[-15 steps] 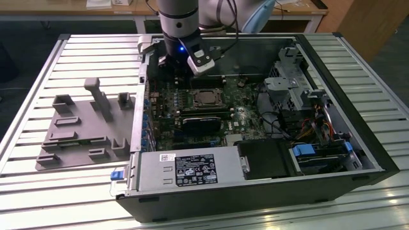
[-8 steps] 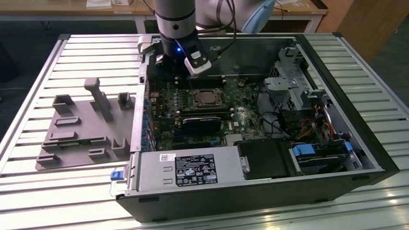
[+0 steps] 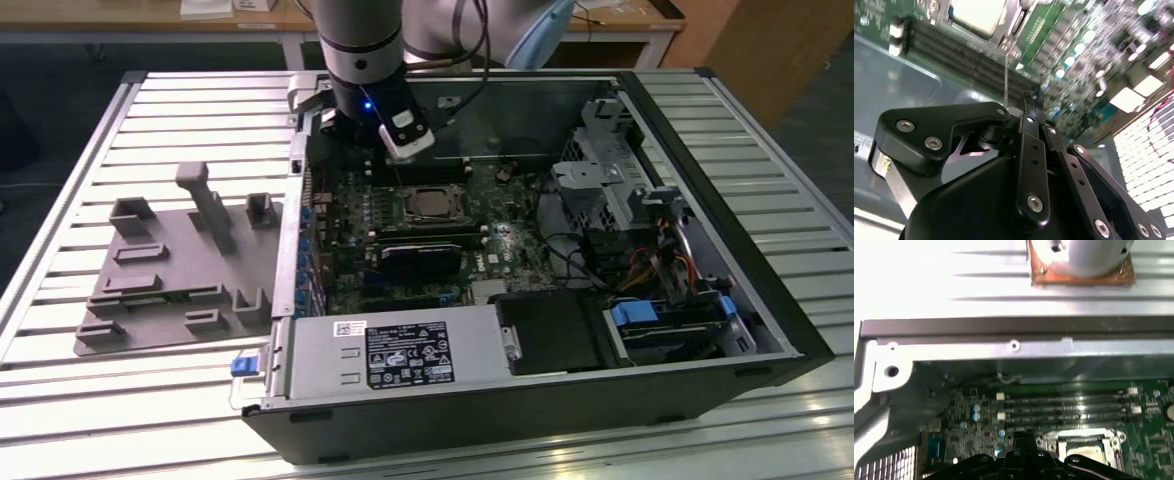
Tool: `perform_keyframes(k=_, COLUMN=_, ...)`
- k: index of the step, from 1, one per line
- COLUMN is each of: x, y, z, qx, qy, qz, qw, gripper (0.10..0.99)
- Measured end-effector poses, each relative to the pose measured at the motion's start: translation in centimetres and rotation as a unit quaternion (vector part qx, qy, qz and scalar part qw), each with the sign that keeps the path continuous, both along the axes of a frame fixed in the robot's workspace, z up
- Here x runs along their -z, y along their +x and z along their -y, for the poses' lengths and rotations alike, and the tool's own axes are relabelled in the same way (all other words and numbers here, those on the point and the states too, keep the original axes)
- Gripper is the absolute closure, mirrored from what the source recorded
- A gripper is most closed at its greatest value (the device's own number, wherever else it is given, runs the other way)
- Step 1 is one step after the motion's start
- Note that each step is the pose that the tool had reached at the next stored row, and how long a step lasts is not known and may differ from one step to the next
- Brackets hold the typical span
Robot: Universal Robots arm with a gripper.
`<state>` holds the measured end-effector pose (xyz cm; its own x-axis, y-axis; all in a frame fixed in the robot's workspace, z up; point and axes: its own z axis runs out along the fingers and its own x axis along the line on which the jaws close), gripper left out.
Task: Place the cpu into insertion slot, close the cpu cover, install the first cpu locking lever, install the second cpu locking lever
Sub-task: 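Install the first cpu locking lever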
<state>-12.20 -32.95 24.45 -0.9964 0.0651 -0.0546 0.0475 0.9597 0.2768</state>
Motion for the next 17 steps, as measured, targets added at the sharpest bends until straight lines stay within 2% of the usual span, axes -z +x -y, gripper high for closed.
perform_keyframes(k=5, x=0.00, y=0.00, z=0.01, qx=0.000, qy=0.0033, qz=0.0000, qw=1.0000, gripper=0.984)
perform_keyframes(k=8, x=0.01, y=0.43, z=-0.01, qx=0.000, qy=0.0084, qz=0.0000, qw=1.0000, gripper=0.984)
perform_keyframes(k=11, x=0.02, y=1.30, z=0.00, qx=0.000, qy=0.0084, qz=-0.0005, qw=1.0000, gripper=0.984)
perform_keyframes(k=17, x=0.03, y=3.83, z=0.00, qx=0.000, qy=0.0086, qz=-0.0023, qw=1.0000, gripper=0.984)
